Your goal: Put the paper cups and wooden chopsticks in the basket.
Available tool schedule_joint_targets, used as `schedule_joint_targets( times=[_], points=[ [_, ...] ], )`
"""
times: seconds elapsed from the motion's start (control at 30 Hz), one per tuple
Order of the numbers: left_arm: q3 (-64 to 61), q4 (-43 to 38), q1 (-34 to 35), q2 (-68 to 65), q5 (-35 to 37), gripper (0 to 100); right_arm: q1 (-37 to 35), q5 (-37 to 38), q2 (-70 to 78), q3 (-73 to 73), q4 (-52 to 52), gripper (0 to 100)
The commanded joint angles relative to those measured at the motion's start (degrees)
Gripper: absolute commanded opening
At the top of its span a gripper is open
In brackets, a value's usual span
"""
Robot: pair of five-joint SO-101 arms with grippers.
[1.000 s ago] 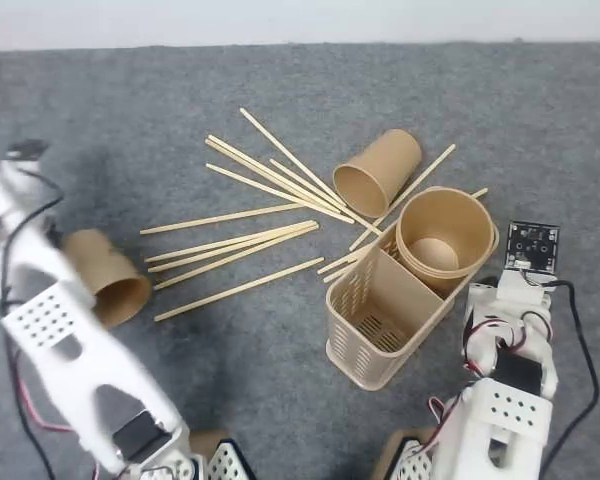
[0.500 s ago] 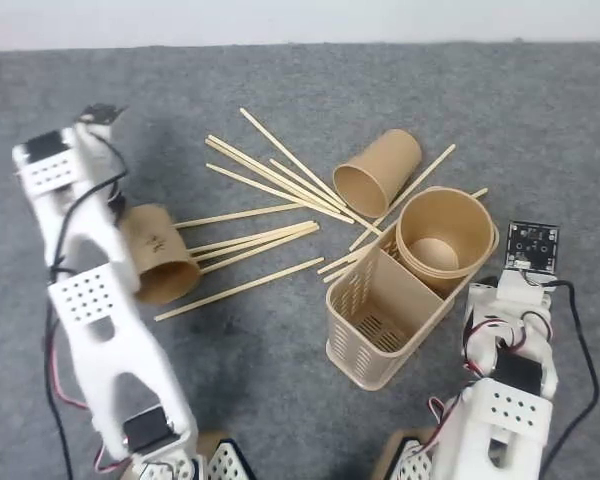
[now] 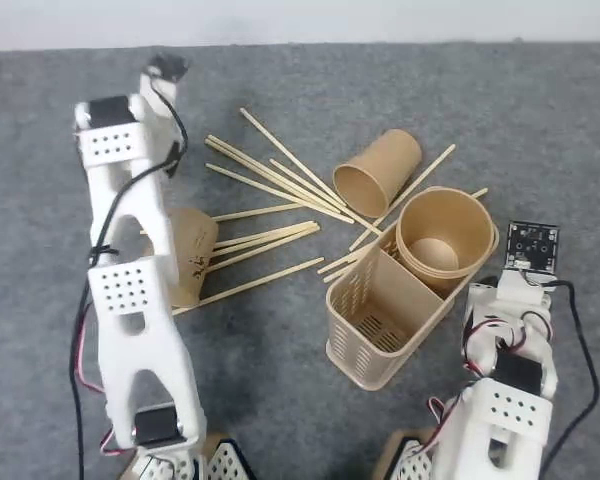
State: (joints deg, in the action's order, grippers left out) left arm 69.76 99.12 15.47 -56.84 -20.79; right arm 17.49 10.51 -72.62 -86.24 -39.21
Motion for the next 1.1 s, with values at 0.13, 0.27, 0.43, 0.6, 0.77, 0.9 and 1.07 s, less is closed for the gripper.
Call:
schedule_joint_targets(
  times=[0.13,0.27,0.43,0.6,0.77,0.9,1.07],
  points=[
    [-2.42,1.67,5.19,21.36,-6.42,2,-0.48,0.62,-0.92,0.62,1.27,19.6],
    [-17.10,1.67,6.07,37.10,-13.71,2,-0.48,0.62,-0.92,0.62,1.27,19.6],
    [-37.41,1.23,5.10,60.40,-18.37,2,-0.48,0.62,-0.92,0.62,1.27,19.6],
    [-57.98,-0.53,7.12,78.15,-25.58,2,-0.48,0.62,-0.92,0.53,1.27,19.5],
    [-84.62,-10.99,14.77,91.78,-40.09,2,-0.48,0.62,-0.92,0.53,1.27,19.5],
    [-107.74,-25.58,18.46,105.41,-51.25,2,-0.48,0.62,-0.92,0.53,1.27,19.6],
    [-135.60,-51.08,18.64,128.00,-53.80,2,-0.48,0.62,-0.92,0.53,1.27,19.6]
  ],
)
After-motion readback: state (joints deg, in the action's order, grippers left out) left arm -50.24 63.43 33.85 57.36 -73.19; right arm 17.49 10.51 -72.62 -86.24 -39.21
